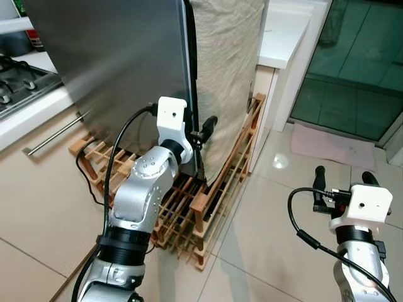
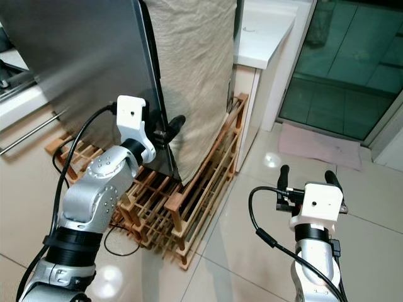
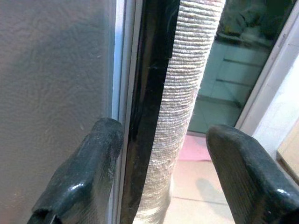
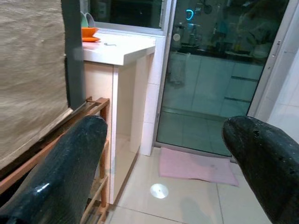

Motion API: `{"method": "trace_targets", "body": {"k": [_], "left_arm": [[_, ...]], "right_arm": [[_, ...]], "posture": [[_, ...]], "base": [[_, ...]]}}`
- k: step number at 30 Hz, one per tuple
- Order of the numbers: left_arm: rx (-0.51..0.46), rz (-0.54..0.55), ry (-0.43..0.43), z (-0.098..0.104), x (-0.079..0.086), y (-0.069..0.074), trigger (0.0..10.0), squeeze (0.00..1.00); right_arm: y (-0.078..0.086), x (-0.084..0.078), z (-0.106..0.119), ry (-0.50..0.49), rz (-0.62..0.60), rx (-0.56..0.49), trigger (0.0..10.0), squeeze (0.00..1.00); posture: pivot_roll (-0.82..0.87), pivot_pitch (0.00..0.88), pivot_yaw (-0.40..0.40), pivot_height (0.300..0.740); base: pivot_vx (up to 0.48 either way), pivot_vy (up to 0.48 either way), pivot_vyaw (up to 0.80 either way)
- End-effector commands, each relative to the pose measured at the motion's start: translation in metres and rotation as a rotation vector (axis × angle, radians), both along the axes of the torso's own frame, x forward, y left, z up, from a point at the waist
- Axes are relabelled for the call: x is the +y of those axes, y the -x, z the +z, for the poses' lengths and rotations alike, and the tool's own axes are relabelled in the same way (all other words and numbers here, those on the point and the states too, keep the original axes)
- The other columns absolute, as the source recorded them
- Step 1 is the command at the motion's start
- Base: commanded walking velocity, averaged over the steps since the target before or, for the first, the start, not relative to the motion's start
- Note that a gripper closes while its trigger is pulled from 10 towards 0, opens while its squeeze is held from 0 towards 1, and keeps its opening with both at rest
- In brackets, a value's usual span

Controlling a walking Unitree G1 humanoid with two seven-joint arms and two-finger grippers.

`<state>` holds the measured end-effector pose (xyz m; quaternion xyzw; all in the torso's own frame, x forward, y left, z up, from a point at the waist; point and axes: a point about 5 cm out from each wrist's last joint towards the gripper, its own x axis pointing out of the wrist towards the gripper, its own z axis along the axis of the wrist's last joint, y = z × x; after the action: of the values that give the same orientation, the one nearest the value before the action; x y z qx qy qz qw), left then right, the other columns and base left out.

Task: Restocking fridge

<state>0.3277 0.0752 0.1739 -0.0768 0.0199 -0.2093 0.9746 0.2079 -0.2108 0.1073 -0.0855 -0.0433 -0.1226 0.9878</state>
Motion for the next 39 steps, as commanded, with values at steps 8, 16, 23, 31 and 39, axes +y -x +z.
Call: {"method": "trace_targets", "body": {"k": [8, 16, 23, 31, 39], "left_arm": [[-0.044, -0.159, 0.099, 0.014, -0.035, 0.000, 10.0, 0.00], [-0.054, -0.393, 0.168, 0.024, -0.062, 0.002, 10.0, 0.00], [-0.032, -0.609, 0.196, 0.022, -0.077, 0.012, 10.0, 0.00], [-0.033, -0.822, 0.385, 0.043, -0.097, 0.029, 10.0, 0.00], [-0.039, -0.925, 0.462, 0.059, -0.085, 0.034, 10.0, 0.00]], "right_arm": [[-0.013, 0.005, -0.006, -0.090, 0.055, 0.033, 10.0, 0.00], [-0.018, 0.006, -0.016, -0.160, 0.077, 0.082, 10.0, 0.00], [-0.021, 0.008, -0.018, -0.181, 0.096, 0.100, 10.0, 0.00], [-0.019, 0.007, -0.029, -0.203, 0.107, 0.151, 10.0, 0.00], [-0.010, 0.007, -0.044, -0.201, 0.103, 0.219, 10.0, 0.00]], "posture": [[-0.19, 0.000, 0.045, 0.740], [-0.20, 0.000, 0.045, 0.740], [-0.20, 0.000, 0.046, 0.740], [-0.19, 0.000, 0.049, 0.740], [-0.20, 0.000, 0.054, 0.740]], "base": [[0.000, 0.000, 0.00], [0.000, 0.000, 0.00], [0.000, 0.000, 0.00], [0.000, 0.000, 0.00], [0.000, 0.000, 0.00]]}}
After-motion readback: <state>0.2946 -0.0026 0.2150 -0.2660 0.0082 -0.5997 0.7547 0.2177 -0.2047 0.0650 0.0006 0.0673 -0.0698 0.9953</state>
